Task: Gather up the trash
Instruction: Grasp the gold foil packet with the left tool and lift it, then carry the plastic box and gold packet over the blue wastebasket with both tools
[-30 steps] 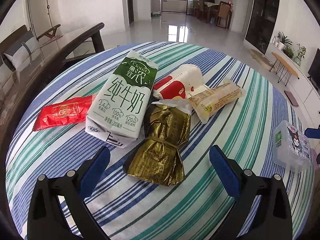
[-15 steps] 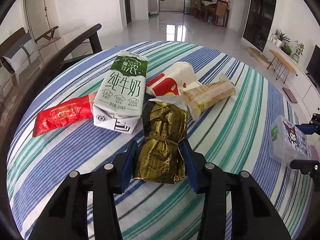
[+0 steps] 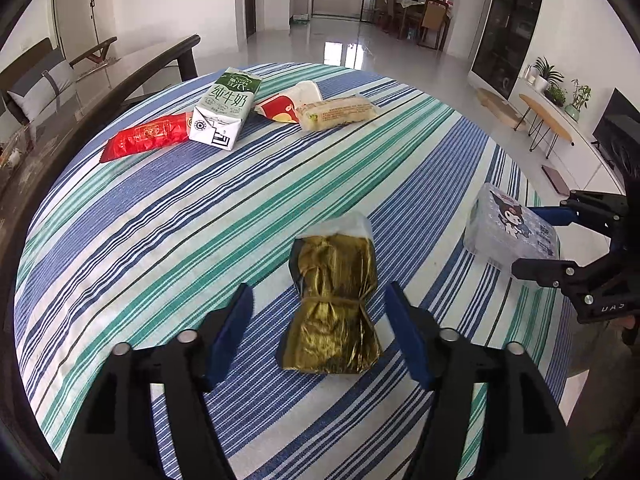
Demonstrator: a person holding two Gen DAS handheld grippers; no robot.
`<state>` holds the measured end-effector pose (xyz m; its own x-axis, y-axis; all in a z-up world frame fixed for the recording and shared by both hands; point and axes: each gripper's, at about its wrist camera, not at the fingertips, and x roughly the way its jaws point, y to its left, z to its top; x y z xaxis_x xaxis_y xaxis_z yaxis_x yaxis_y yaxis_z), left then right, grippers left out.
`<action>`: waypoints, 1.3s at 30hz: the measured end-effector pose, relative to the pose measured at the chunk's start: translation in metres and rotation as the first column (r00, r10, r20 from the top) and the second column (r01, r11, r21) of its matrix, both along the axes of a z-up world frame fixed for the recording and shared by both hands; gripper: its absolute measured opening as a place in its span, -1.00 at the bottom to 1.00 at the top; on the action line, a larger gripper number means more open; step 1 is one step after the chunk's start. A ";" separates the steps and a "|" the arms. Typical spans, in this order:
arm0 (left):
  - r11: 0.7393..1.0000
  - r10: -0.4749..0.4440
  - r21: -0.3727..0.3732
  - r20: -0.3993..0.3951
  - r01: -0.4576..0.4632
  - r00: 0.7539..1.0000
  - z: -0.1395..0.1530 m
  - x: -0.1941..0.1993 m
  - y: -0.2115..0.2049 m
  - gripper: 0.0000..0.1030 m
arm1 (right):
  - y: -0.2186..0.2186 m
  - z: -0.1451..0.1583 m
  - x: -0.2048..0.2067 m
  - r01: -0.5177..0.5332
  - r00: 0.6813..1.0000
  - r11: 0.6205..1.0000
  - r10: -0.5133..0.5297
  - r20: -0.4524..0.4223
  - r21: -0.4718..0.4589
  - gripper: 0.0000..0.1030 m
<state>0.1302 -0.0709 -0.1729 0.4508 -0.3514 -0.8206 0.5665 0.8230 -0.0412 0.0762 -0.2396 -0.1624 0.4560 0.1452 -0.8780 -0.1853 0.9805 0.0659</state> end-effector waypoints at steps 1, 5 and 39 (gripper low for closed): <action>1.000 -0.002 0.009 0.009 0.002 1.000 -0.001 0.000 0.000 0.56 | 0.001 0.001 0.001 -0.001 1.000 1.000 0.001 -0.004 -0.005 0.35; 0.999 -0.029 0.033 0.000 0.029 1.000 -0.003 0.004 -0.006 0.58 | 0.012 0.005 0.009 -0.057 0.998 0.996 0.055 -0.024 -0.062 0.47; 0.946 -0.314 -0.101 -0.032 0.309 0.949 0.046 -0.062 -0.218 -0.23 | -0.224 0.031 -0.059 0.428 0.890 0.885 -0.448 0.084 0.185 0.21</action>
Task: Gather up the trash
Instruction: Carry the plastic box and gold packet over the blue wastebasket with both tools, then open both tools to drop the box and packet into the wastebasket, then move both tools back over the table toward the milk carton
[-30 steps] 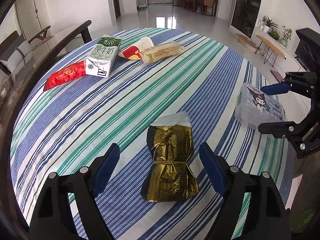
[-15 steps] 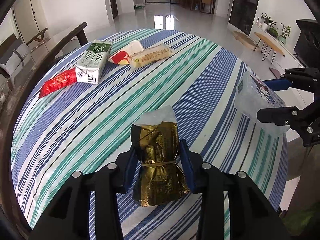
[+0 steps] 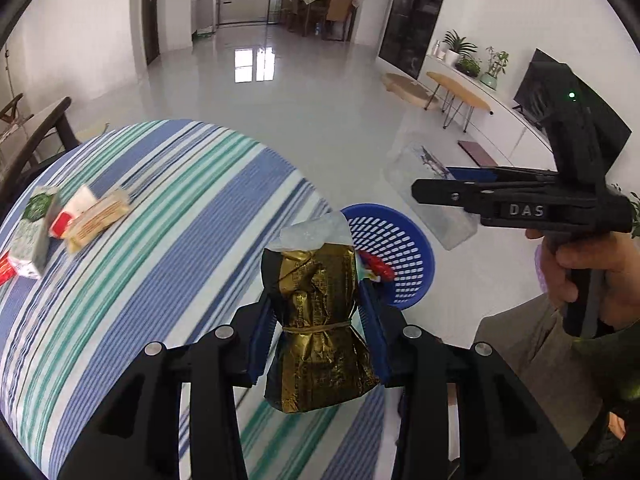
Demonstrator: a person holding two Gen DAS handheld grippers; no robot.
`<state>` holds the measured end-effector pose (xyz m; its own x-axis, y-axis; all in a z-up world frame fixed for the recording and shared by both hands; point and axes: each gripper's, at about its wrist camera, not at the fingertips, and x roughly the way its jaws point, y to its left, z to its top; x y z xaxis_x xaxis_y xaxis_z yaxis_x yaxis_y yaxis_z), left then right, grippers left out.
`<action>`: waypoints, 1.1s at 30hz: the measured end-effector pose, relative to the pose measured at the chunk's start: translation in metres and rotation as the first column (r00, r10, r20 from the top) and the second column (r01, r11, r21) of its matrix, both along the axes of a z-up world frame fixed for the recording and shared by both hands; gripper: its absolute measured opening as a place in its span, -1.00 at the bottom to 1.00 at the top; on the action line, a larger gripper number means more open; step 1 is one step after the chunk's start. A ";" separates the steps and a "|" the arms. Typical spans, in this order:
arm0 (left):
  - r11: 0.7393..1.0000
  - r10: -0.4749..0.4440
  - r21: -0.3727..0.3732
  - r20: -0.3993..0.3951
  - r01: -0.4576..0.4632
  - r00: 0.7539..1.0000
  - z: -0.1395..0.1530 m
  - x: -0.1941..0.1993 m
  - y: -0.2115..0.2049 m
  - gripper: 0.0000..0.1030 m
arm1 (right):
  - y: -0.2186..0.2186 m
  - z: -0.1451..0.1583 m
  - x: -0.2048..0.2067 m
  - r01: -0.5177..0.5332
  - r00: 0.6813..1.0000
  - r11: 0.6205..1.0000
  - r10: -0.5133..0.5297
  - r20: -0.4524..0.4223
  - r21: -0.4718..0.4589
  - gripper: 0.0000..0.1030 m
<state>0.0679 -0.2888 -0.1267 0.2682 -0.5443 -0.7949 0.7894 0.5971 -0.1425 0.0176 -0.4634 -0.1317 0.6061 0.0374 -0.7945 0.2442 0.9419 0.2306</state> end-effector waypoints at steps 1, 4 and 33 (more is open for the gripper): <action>1.000 -0.015 -0.002 -0.005 0.015 1.000 -0.001 -0.003 -0.016 -0.23 | -0.011 -0.005 -0.002 0.023 1.000 1.000 -0.023 -0.004 -0.003 0.21; 0.999 -0.048 0.005 -0.019 0.048 0.999 -0.011 -0.007 -0.066 -0.22 | -0.041 -0.022 -0.003 0.076 0.997 0.997 -0.077 -0.022 -0.022 0.21; 0.999 -0.024 0.033 -0.029 0.025 0.999 -0.096 0.015 -0.185 0.65 | -0.160 -0.076 -0.025 0.330 0.944 0.941 -0.330 -0.007 0.070 0.62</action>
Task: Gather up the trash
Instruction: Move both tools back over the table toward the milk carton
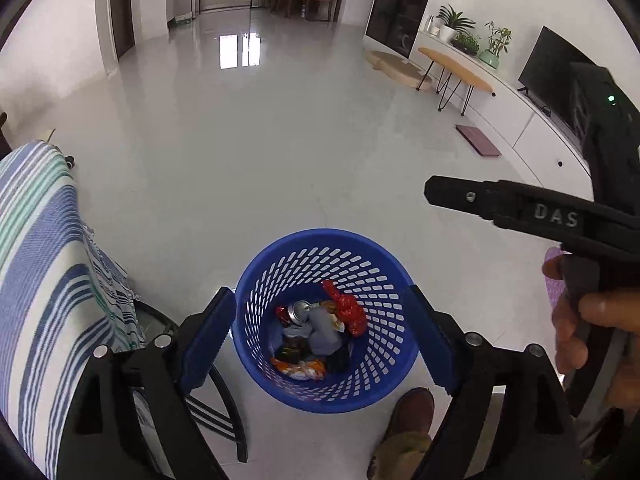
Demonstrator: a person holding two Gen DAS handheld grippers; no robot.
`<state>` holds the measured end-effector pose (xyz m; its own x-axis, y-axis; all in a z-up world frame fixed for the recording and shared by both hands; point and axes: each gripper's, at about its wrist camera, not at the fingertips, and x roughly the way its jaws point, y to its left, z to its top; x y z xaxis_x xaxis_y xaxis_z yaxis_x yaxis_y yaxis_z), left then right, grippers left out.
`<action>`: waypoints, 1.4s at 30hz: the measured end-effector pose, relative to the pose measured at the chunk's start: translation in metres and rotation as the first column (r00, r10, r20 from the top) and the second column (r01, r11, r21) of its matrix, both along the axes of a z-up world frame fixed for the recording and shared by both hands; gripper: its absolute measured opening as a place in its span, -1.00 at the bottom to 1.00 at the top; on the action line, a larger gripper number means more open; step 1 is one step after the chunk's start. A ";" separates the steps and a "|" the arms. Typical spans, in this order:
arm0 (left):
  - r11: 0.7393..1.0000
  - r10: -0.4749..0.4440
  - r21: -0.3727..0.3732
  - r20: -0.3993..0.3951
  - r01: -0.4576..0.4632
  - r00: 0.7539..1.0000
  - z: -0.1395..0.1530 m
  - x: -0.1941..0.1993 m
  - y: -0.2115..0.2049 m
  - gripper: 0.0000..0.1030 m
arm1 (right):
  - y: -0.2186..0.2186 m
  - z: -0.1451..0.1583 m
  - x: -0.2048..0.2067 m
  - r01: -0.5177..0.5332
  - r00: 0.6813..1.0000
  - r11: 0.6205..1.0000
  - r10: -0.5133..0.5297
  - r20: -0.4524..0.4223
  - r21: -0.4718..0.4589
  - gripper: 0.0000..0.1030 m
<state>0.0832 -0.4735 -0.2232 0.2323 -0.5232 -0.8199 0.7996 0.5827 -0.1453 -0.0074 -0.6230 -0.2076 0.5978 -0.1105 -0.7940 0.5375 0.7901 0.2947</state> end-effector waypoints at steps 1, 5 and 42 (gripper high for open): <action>1.000 -0.004 -0.013 0.006 0.004 1.000 0.009 -0.004 0.007 0.67 | 0.005 0.004 -0.001 0.001 1.000 1.000 -0.001 0.007 -0.024 0.74; 0.999 -0.001 -0.045 0.066 0.004 0.998 0.049 -0.028 0.048 0.79 | 0.037 0.017 0.001 -0.046 0.998 0.994 0.051 0.045 -0.098 0.87; 0.875 0.455 0.048 0.257 -0.481 0.853 0.075 0.002 0.357 0.83 | 0.356 0.044 0.057 -0.471 0.875 0.817 0.481 -0.056 -0.332 0.91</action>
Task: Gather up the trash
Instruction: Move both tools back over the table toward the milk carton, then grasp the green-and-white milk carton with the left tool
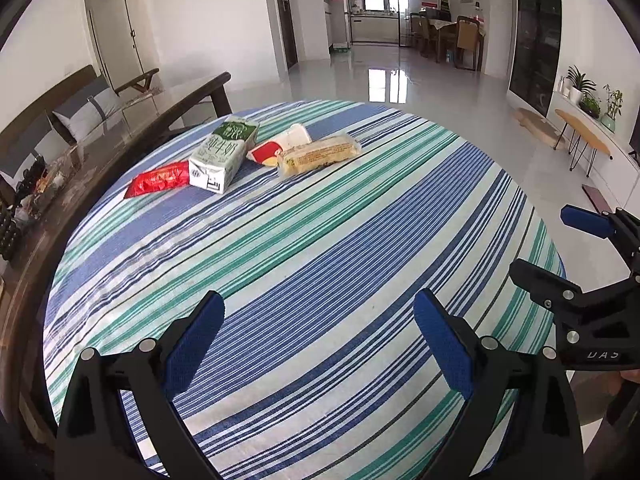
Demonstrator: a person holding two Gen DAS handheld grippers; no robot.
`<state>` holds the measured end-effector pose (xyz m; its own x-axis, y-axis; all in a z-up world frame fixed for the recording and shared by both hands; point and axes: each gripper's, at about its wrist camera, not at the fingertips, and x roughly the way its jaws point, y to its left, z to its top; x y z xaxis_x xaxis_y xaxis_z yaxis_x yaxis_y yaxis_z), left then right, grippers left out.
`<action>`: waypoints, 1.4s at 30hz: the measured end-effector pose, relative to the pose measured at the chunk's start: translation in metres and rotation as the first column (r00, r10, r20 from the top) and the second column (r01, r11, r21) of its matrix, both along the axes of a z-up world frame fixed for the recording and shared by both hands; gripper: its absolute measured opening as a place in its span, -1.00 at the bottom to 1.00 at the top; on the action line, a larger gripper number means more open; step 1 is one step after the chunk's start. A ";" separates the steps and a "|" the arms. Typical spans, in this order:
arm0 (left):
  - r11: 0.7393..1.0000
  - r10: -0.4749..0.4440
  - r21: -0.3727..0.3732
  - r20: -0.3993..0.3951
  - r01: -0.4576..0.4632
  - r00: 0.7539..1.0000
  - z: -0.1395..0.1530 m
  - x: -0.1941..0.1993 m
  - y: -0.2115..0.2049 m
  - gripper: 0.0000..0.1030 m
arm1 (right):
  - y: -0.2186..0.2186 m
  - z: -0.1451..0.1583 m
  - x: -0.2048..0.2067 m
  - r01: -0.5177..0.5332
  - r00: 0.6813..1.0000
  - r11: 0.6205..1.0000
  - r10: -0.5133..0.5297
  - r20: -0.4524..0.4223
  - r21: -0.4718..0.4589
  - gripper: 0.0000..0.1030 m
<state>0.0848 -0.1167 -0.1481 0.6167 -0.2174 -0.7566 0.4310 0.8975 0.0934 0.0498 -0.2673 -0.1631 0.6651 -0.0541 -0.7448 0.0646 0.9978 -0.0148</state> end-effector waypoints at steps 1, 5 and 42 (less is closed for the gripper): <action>1.000 0.004 -0.001 -0.014 -0.004 1.000 -0.004 0.003 0.004 0.83 | 0.004 0.000 0.003 -0.012 1.000 1.000 0.012 -0.009 -0.002 0.91; 1.000 0.008 0.021 -0.059 -0.007 0.998 -0.018 0.017 0.024 0.83 | 0.026 -0.005 0.015 -0.080 0.996 0.997 0.079 -0.046 -0.012 0.91; 0.993 -0.063 0.101 -0.021 0.065 0.998 -0.008 0.215 0.021 -0.04 | 0.012 0.000 0.103 -0.267 0.962 0.963 0.268 -0.057 0.015 0.91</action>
<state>0.2999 -0.0952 -0.1560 0.5904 -0.1774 -0.7874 0.4898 0.8541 0.1748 0.1528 -0.2551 -0.1628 0.6101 0.1255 -0.7823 -0.2056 0.9786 -0.0034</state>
